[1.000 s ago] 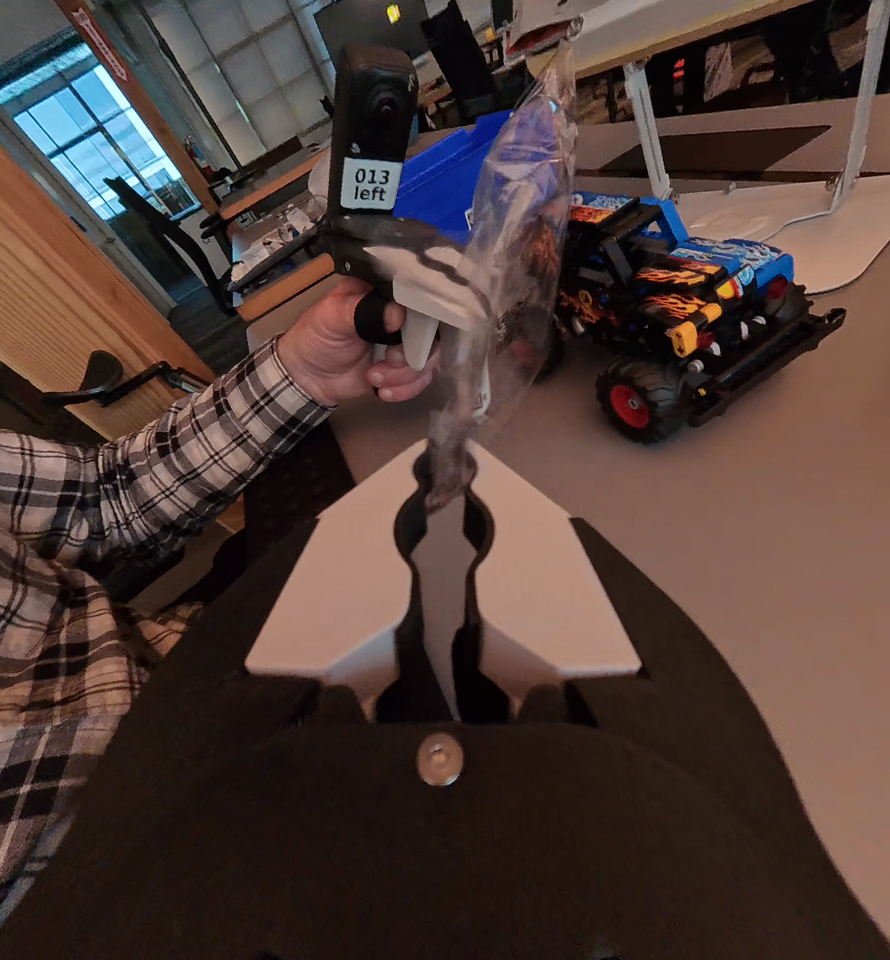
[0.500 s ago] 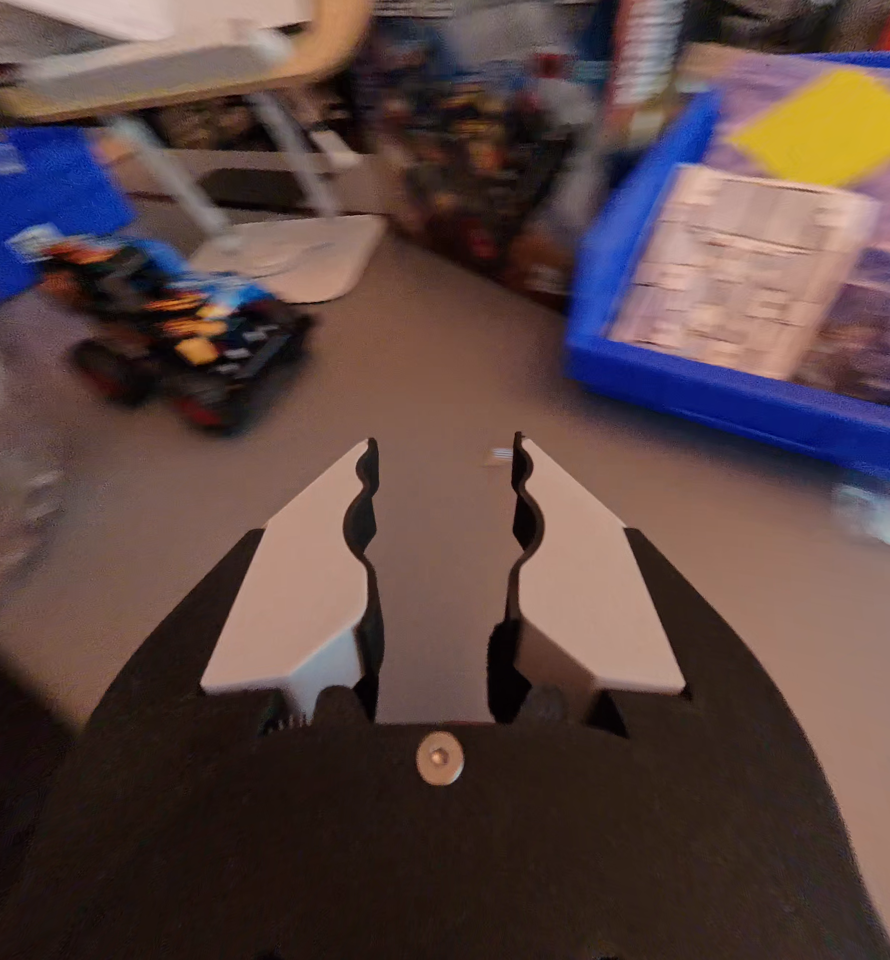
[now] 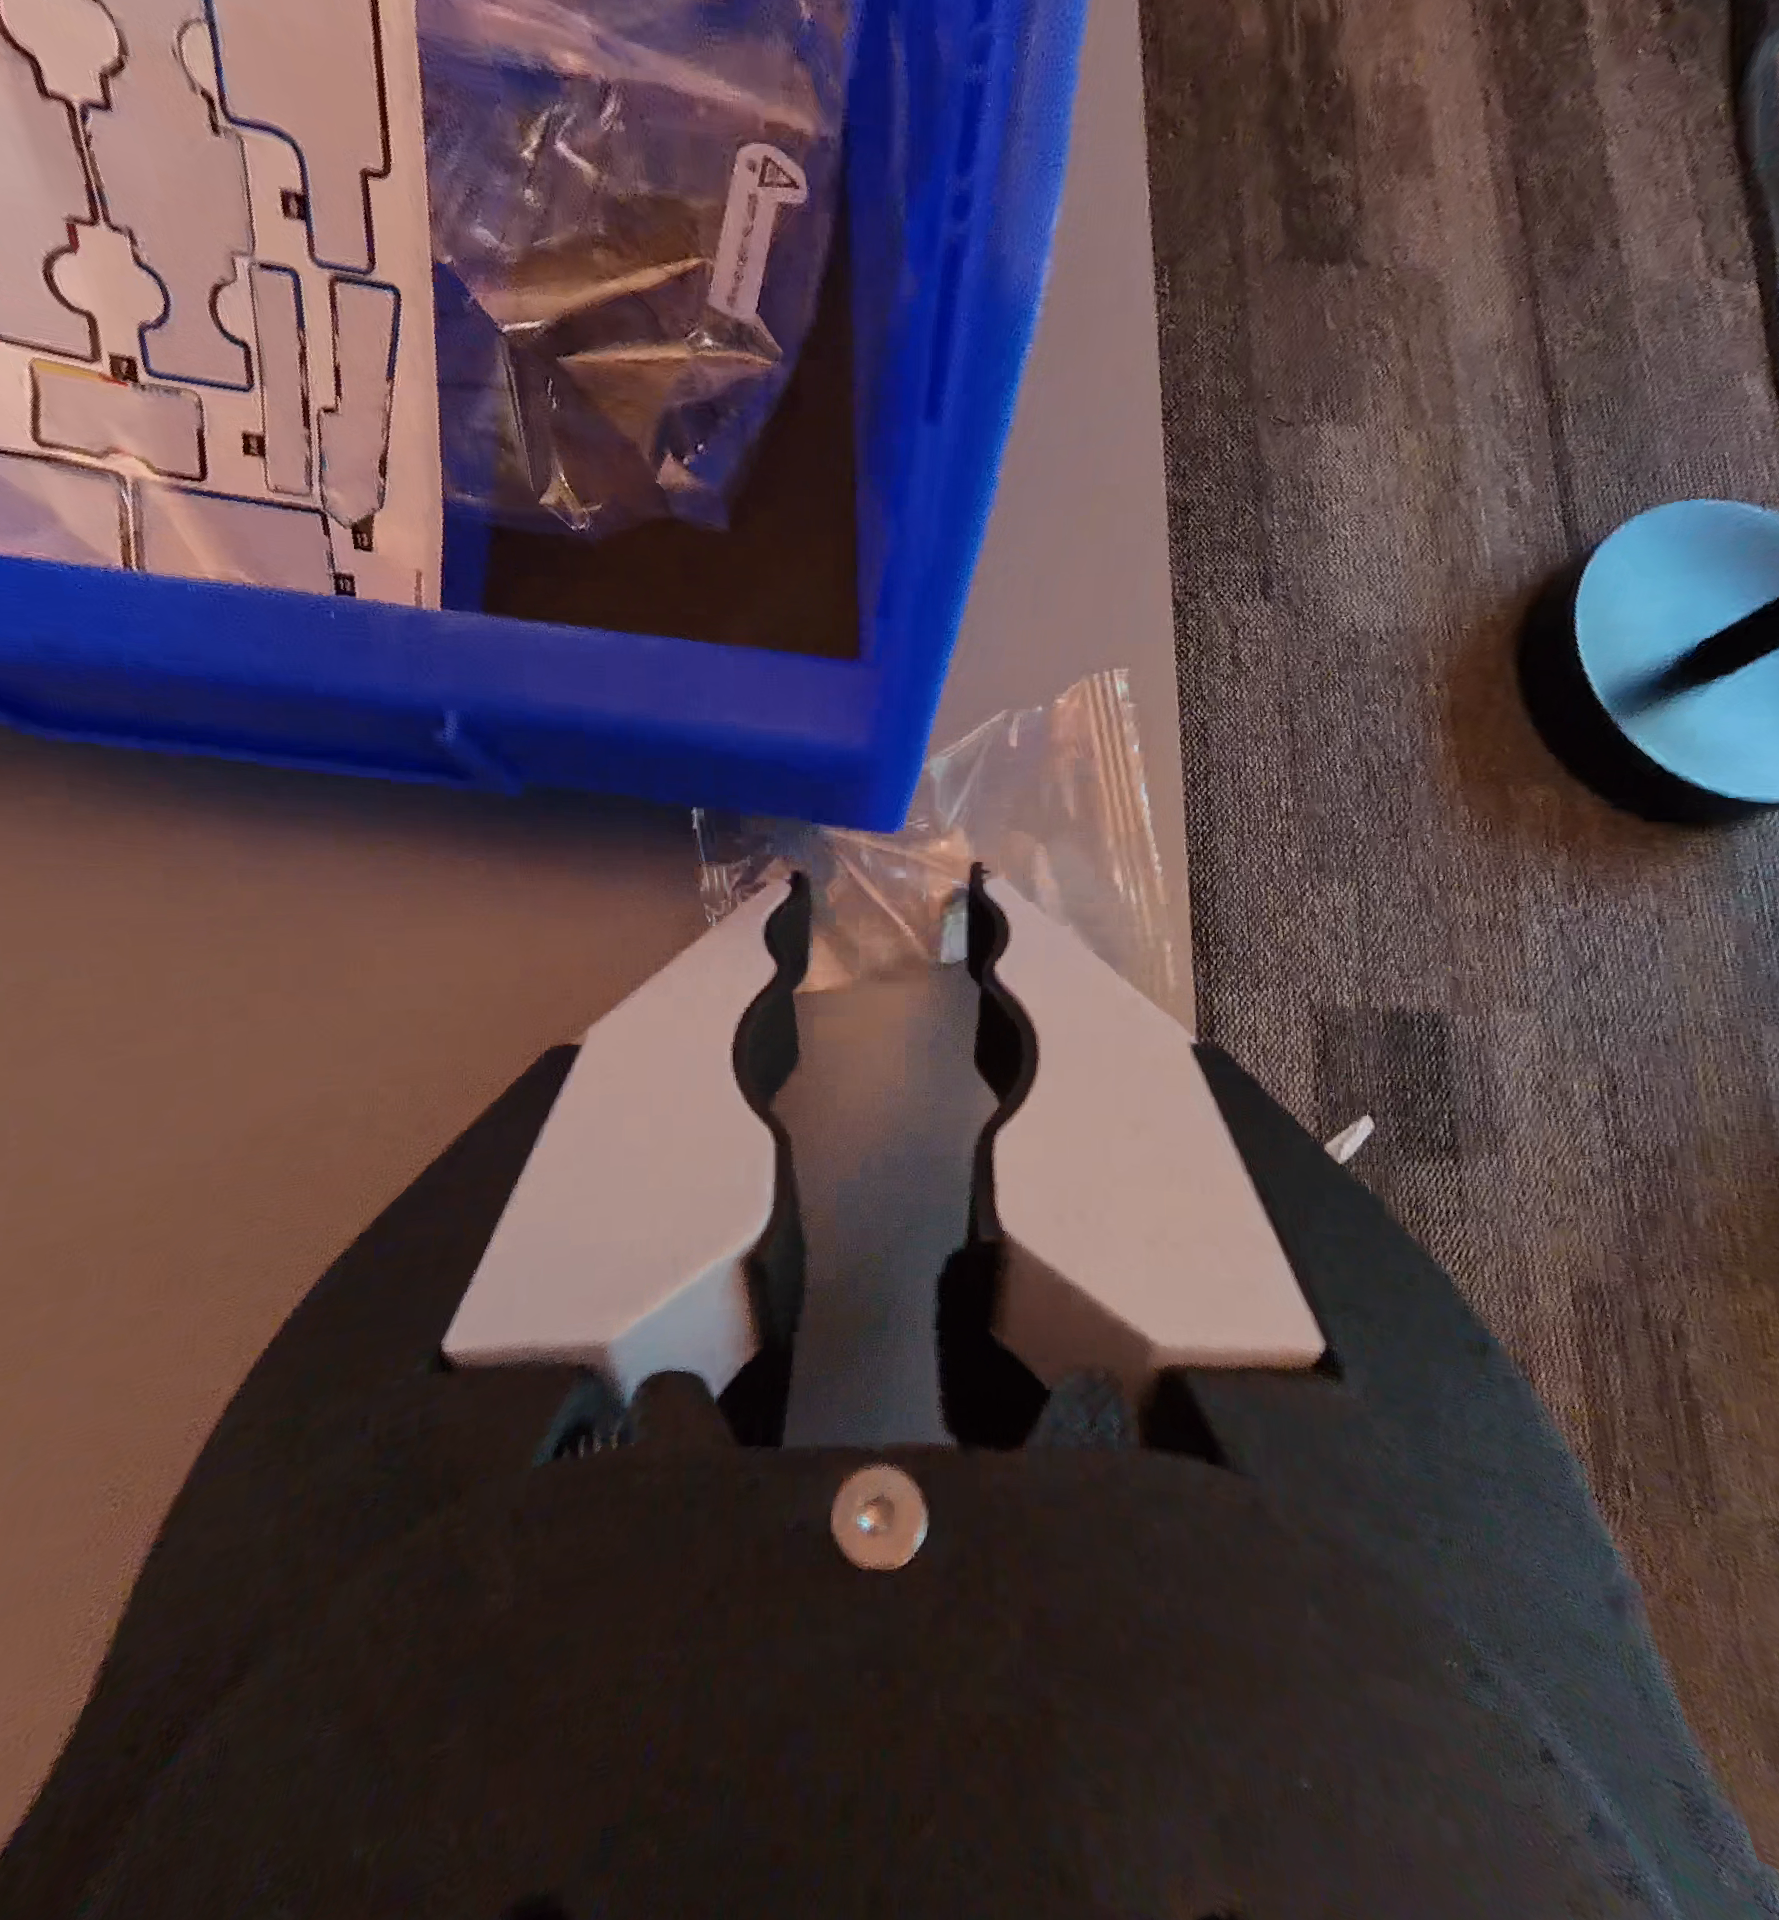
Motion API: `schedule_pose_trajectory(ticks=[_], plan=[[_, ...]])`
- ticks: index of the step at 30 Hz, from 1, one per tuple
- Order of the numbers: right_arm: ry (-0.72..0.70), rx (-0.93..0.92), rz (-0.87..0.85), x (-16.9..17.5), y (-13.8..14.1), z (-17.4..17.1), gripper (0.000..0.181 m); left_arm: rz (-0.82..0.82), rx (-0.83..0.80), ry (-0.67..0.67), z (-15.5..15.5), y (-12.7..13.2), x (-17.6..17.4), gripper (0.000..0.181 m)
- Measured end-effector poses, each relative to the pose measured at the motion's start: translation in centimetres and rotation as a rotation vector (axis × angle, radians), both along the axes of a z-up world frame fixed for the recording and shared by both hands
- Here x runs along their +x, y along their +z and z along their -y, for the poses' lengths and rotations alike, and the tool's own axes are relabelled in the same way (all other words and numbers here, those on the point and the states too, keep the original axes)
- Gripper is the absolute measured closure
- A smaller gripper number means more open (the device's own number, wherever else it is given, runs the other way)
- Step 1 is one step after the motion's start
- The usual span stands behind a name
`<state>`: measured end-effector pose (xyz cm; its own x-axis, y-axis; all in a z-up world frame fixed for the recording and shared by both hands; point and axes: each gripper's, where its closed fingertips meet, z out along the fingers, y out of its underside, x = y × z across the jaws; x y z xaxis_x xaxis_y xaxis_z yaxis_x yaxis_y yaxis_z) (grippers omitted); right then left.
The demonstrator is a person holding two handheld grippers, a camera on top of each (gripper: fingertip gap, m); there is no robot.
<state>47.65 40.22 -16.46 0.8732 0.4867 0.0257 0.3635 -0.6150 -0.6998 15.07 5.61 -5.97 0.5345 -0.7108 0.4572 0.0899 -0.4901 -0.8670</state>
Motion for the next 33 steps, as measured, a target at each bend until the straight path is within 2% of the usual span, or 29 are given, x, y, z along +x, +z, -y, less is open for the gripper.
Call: schedule_pose_trajectory(ticks=[3,9,12,15,18,21,26,28,33], plan=[[0.053,-0.017,-0.070,-0.8,-0.1,0.6,0.181,-0.005,-0.006,-0.004,-0.1,-0.2,0.1,0.181],[0.104,-0.050,-0.104,-1.3,1.0,3.9,0.181,-0.009,-0.011,-0.002,-0.1,-0.4,0.1,0.181],[0.150,-0.006,-0.104,-2.3,3.3,6.2,0.181,-0.011,-0.011,-0.003,-0.1,-0.4,0.1,0.181],[0.211,0.106,-0.160,-4.6,6.9,7.0,0.181,-0.011,-0.012,-0.005,-0.1,-0.4,0.2,0.181],[0.214,0.156,-0.182,-6.2,9.1,5.5,0.181,-0.013,-0.014,-0.007,-0.1,-0.5,0.2,0.181],[0.191,0.175,-0.190,-7.5,9.9,2.9,0.181,-0.015,-0.010,-0.001,-0.1,-0.4,0.1,0.181],[0.154,0.129,-0.169,-8.1,8.2,-0.2,0.166,-0.014,-0.010,0.004,-0.1,-0.4,-0.2,0.181],[0.151,0.112,-0.199,-8.1,7.8,-0.5,0.152,-0.013,-0.014,0.000,-0.1,-0.5,-0.1,0.181],[0.210,0.102,-0.151,-8.9,7.8,-1.0,0.137,-0.015,-0.022,-0.013,-0.2,-0.7,0.2,0.181]])
